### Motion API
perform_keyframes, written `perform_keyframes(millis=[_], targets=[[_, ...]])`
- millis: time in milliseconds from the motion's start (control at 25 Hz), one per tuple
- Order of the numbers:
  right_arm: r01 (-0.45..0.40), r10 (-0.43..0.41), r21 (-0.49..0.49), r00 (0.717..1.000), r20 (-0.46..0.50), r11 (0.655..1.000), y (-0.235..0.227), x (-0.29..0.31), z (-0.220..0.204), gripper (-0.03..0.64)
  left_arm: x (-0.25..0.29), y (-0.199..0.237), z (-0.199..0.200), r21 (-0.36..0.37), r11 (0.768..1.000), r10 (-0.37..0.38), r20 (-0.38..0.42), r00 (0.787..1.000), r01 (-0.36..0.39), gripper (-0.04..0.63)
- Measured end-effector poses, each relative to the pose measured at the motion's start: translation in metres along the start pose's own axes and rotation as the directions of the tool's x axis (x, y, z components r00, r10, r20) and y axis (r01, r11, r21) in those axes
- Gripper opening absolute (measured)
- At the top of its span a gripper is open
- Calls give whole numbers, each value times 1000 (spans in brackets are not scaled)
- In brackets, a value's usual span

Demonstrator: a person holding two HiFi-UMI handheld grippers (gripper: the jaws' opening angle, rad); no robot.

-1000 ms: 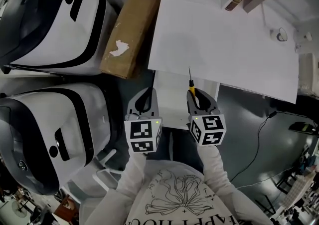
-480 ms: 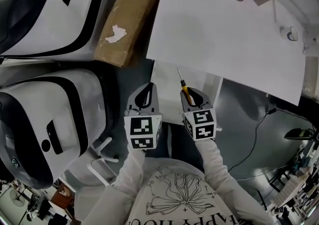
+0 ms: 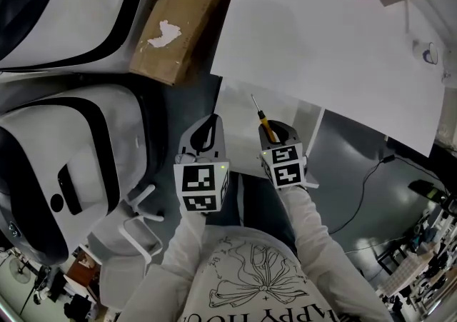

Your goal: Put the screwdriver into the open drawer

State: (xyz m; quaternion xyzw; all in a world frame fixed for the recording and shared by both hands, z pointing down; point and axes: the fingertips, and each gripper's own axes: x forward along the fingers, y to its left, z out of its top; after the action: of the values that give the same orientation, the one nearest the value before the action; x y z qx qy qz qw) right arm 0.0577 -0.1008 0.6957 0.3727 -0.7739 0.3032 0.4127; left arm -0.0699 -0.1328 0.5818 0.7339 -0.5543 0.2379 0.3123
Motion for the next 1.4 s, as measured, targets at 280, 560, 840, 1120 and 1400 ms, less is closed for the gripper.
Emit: perform_keyframes(millis=[280,560,840,1120,1400], targets=[[-12,14,26,996,-89,1000,-13,27,-19,75,4,10,-7,-24,999,23,-11,1000,-23,8],[-6,11,31,984,-179,1000,-32,58,-39,75,8,15,-13,-39,999,35,-19,999,-35,8],[4,5,36,969,-247,999,-43,83,-54,75,11,19,-21,-52,998,43,-36,998,-45,8],[5,-5,-3,955,-295,1000,-53,101,-68,75,15,24,-25,-63,997,49,-46,998,-51,8],[-13,12,-1,947,-321,1000,-52,110,-75,77,15,27,-27,-68,996,54,-47,997,-58,8]])
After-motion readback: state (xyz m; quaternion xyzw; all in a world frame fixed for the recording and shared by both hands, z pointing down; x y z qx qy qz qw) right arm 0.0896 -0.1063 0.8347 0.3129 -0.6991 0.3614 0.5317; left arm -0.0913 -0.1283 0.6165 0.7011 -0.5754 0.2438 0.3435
